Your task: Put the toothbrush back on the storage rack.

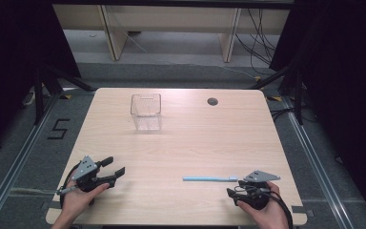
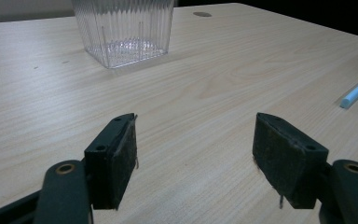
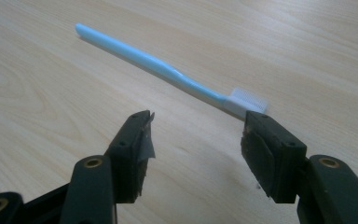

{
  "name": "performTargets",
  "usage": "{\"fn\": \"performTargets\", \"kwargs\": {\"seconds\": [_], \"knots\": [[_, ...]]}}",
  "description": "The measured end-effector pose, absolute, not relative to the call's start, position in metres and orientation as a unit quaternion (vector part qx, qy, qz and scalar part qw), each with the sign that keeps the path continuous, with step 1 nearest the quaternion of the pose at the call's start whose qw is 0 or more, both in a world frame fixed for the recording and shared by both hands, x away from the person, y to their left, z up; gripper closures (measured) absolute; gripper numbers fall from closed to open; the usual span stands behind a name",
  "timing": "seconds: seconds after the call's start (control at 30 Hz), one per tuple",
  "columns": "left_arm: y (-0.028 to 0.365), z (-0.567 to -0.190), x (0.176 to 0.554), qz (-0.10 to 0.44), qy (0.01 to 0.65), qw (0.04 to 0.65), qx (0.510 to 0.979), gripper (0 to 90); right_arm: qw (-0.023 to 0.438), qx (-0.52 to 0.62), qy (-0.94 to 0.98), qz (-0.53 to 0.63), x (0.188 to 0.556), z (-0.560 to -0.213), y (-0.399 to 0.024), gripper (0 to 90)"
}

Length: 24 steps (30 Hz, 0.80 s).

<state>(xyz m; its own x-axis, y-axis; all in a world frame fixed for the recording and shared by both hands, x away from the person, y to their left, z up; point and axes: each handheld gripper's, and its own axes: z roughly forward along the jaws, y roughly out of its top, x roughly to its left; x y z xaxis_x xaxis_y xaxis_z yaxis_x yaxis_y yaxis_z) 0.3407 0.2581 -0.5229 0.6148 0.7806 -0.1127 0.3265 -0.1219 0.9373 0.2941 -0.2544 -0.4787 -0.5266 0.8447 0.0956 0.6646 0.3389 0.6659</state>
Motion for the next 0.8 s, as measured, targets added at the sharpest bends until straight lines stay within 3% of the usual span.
{"fn": "performTargets", "kwargs": {"seconds": [0.8], "knots": [[0.258, -0.523, 0.340, 0.202, 0.383, 0.540, 0.721, 29.5, 0.142, 0.424, 0.844, 0.295, 0.318, -0.456, -0.253, 55.1]]}}
